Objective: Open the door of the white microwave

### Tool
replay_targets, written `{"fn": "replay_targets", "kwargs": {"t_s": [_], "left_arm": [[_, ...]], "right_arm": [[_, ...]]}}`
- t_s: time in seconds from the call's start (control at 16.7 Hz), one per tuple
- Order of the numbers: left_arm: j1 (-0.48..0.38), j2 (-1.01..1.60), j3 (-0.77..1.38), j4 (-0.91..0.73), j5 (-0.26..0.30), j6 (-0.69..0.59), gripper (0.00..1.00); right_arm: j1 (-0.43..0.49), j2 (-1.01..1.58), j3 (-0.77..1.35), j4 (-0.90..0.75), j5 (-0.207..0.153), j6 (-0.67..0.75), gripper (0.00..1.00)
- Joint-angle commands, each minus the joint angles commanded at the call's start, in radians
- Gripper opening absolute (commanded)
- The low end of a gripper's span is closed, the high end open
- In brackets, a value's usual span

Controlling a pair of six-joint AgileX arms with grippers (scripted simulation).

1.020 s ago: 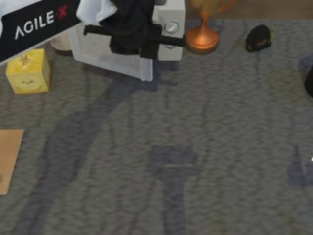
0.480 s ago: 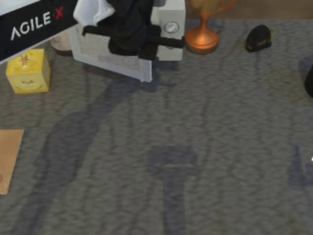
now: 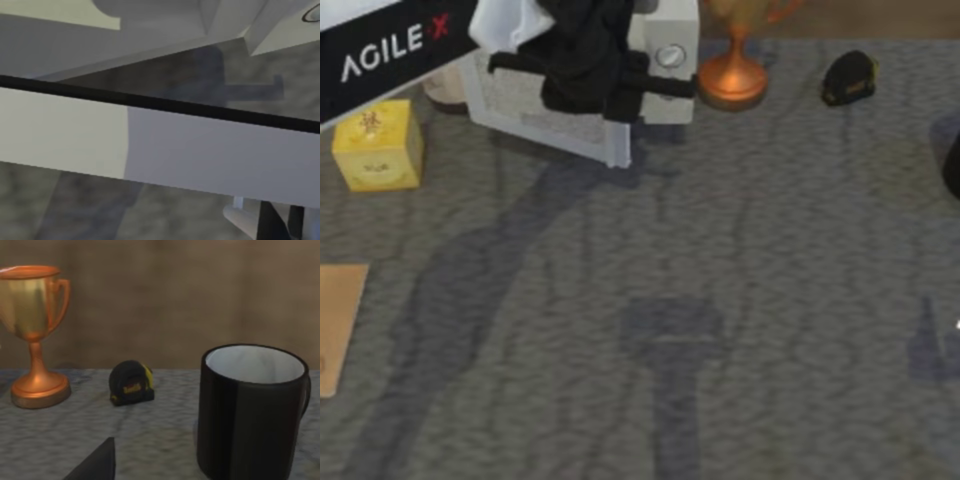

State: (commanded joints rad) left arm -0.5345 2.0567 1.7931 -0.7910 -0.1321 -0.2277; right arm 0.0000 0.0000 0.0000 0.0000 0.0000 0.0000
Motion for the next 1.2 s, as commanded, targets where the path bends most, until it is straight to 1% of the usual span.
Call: {"fn": "replay_targets", "kwargs": {"t_s": [0.54,0.72,1.08,1.2], "left_arm": [[0.000,0.000,0.000,0.000,0.000,0.000,0.00],[-0.004,-0.006,-0.009,0.007,0.012,0.006,0.00],[0.024,-0.072,-0.121,0.041,0.061,0.107,0.00],[0.027,-0.088,-0.129,0.052,0.068,0.119,0.00]], "right_arm": [[0.000,0.000,0.000,0.000,0.000,0.000,1.00],[0.000,0.000,0.000,0.000,0.000,0.000,1.00],[0.000,0.000,0.000,0.000,0.000,0.000,1.00],[0.000,0.000,0.000,0.000,0.000,0.000,1.00]]}}
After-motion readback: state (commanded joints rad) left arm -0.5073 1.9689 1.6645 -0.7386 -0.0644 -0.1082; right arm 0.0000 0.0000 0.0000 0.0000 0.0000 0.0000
